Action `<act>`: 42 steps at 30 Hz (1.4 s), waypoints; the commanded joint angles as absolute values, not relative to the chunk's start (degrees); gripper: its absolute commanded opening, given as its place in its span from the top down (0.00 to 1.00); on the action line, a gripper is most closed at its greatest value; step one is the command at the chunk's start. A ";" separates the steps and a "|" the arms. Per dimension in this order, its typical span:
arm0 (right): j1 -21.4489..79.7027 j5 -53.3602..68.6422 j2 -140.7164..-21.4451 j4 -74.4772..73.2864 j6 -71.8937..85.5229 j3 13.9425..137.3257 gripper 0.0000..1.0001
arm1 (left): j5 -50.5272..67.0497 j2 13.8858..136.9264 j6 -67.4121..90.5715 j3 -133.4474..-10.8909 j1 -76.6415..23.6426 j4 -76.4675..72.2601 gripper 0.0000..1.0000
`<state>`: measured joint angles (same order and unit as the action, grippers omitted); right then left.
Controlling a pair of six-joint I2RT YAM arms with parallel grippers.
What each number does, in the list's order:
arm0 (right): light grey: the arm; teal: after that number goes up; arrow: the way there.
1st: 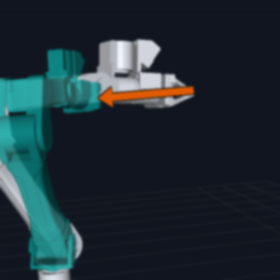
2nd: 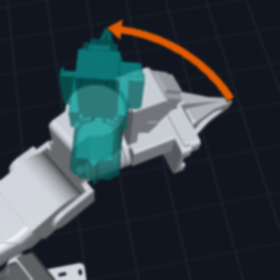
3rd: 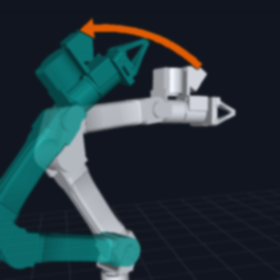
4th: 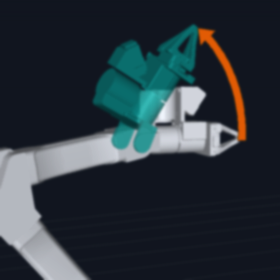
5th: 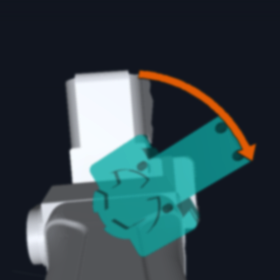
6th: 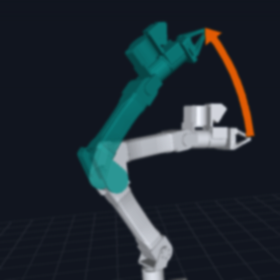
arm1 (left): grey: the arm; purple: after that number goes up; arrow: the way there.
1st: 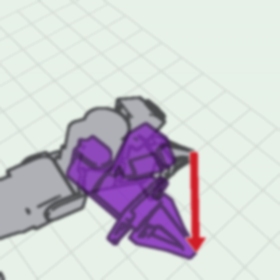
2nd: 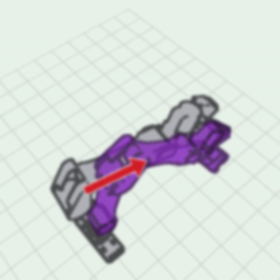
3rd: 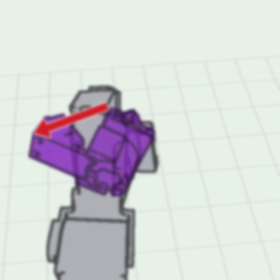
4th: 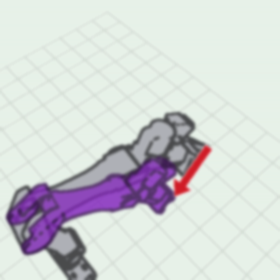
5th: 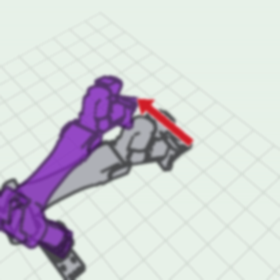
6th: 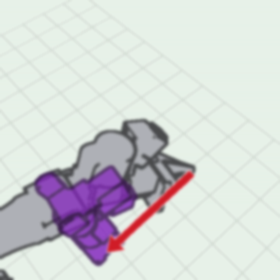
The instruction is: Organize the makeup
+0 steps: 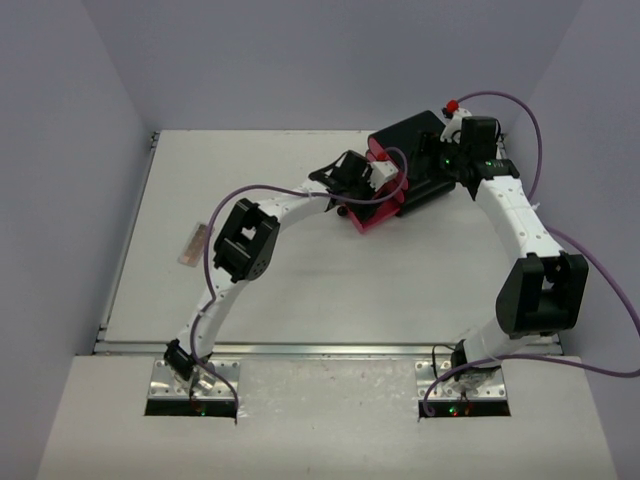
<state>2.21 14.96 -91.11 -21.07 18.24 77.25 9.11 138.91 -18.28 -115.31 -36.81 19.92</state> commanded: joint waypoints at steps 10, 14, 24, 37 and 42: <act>1.85 16.07 -89.29 -19.78 17.31 77.43 0.15 | 5.39 135.20 -20.33 -116.62 -38.41 17.08 0.05; 1.85 16.09 -88.94 -19.86 17.14 77.43 0.15 | 3.96 133.01 -20.84 -116.17 -38.49 18.84 0.04; 1.85 18.78 -90.53 -19.83 17.34 78.90 0.15 | 3.19 121.15 -22.79 -110.39 -38.20 23.67 0.02; 1.85 19.51 -90.18 -16.79 16.35 77.52 0.16 | 4.31 102.49 -17.93 -96.60 -11.32 44.73 0.04; 1.85 19.60 -90.10 -15.28 16.35 75.33 0.15 | 2.57 91.57 -20.60 -77.80 1.47 40.16 0.01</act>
